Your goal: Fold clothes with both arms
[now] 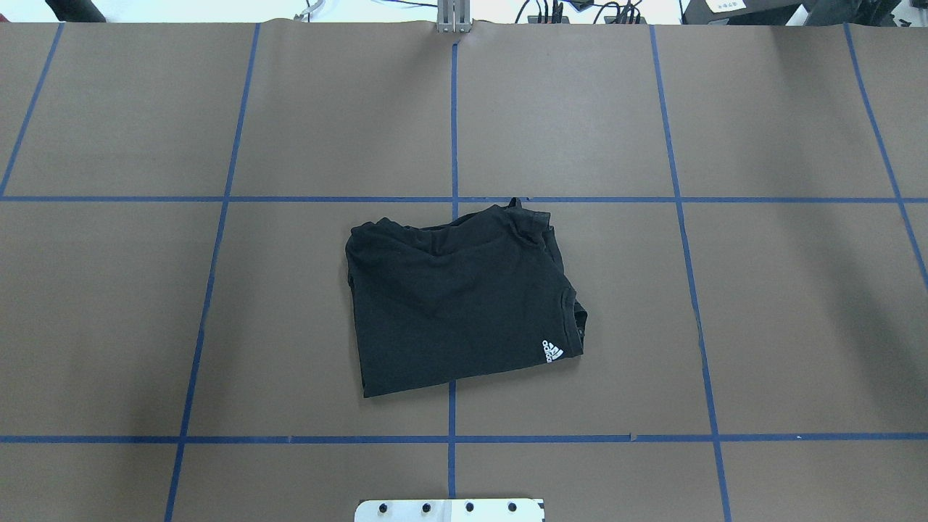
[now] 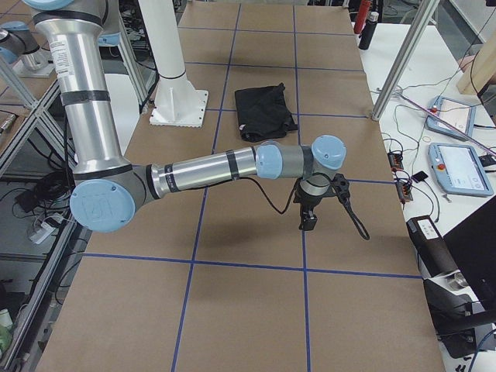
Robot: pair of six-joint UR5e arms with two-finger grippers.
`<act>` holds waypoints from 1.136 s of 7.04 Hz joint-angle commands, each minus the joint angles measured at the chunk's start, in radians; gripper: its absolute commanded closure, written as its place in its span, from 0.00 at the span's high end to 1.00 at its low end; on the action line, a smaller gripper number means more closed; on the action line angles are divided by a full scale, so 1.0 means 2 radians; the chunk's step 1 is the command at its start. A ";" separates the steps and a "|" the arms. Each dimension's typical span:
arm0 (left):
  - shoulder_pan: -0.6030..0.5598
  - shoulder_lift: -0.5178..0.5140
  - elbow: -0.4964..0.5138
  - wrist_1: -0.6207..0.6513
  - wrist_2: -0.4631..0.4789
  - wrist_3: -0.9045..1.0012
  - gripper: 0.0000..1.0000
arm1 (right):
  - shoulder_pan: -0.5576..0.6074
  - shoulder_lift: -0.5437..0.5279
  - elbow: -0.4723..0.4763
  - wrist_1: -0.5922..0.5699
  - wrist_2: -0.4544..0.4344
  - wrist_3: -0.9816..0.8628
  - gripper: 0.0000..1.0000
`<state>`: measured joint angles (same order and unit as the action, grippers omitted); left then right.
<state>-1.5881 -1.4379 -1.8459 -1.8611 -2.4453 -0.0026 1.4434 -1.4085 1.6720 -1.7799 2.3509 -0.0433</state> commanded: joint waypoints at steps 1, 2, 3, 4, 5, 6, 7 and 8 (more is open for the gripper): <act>-0.001 0.016 -0.009 -0.003 -0.005 0.001 1.00 | 0.000 -0.034 0.036 0.001 0.004 -0.001 1.00; 0.000 0.019 -0.009 -0.004 -0.004 0.001 1.00 | 0.000 -0.036 0.047 0.001 0.001 -0.002 1.00; 0.001 0.019 -0.006 -0.004 0.024 0.002 1.00 | -0.001 -0.038 0.064 0.000 -0.002 -0.001 1.00; 0.001 0.013 -0.004 -0.003 0.029 -0.002 1.00 | -0.005 -0.036 0.064 0.000 -0.001 -0.001 1.00; 0.001 0.010 -0.005 -0.002 0.032 -0.003 1.00 | -0.006 -0.032 0.067 -0.001 0.006 -0.006 1.00; 0.001 0.011 -0.007 -0.003 0.029 -0.002 1.00 | -0.005 -0.033 0.063 0.000 0.008 -0.007 1.00; 0.000 0.013 -0.010 -0.003 0.028 0.001 1.00 | -0.005 -0.039 0.070 0.000 0.007 -0.008 1.00; 0.001 0.015 -0.010 -0.004 0.028 -0.001 1.00 | -0.005 -0.052 0.080 0.001 0.007 -0.008 1.00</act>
<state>-1.5865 -1.4126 -1.8631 -1.8671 -2.3886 -0.0040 1.4328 -1.4884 1.8123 -1.7792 2.3648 -0.0572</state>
